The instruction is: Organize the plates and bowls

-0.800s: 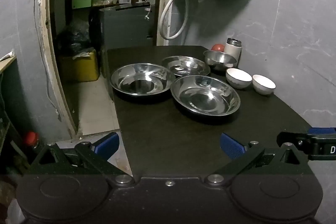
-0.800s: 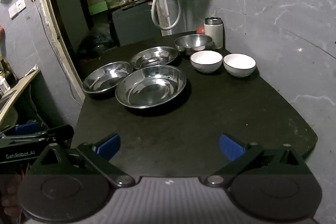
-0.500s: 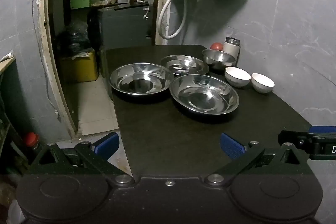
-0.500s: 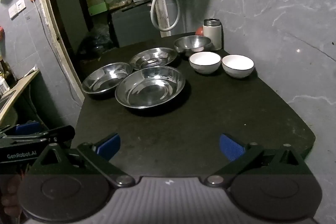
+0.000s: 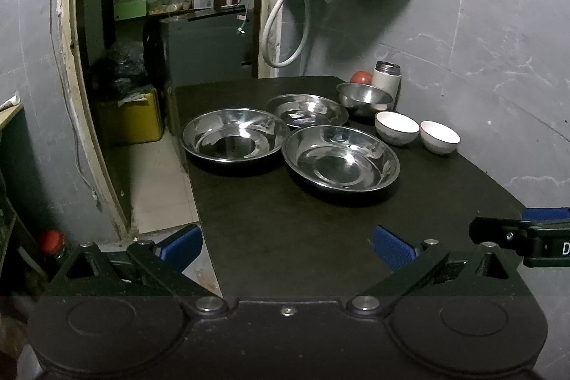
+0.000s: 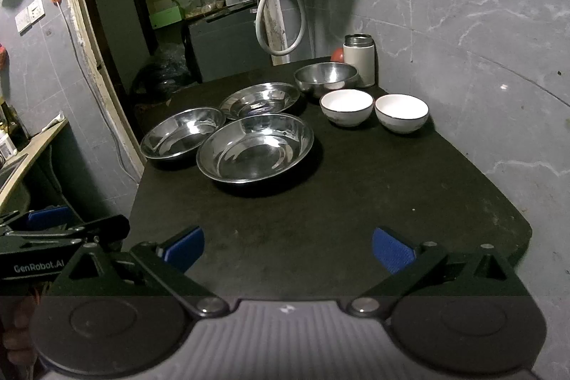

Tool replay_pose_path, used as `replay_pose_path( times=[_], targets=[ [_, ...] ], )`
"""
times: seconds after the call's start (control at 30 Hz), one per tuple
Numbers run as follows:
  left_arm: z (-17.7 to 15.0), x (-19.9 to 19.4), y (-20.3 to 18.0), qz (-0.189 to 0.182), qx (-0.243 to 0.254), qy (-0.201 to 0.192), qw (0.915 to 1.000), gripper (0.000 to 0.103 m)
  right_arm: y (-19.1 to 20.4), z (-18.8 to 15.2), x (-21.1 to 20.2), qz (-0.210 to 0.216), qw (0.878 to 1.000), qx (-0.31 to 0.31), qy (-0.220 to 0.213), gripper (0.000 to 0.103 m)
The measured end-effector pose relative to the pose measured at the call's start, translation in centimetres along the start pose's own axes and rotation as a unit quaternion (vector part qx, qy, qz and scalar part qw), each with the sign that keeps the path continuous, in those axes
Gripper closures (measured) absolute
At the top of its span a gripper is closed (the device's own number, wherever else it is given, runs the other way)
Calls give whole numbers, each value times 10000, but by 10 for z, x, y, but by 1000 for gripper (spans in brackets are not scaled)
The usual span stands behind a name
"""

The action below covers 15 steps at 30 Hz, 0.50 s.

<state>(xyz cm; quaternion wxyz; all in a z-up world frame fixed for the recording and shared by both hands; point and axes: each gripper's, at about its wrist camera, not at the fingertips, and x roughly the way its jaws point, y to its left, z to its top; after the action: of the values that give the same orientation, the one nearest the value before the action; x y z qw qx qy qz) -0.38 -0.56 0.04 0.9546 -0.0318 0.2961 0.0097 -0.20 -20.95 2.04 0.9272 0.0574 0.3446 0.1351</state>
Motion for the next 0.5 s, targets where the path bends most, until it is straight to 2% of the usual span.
replay_pose_path(
  times=[0.5],
  targets=[
    [-3, -6, -7, -57, 72, -15, 10000, 1, -6, -6, -12, -57, 10000, 39, -56, 0]
  ],
)
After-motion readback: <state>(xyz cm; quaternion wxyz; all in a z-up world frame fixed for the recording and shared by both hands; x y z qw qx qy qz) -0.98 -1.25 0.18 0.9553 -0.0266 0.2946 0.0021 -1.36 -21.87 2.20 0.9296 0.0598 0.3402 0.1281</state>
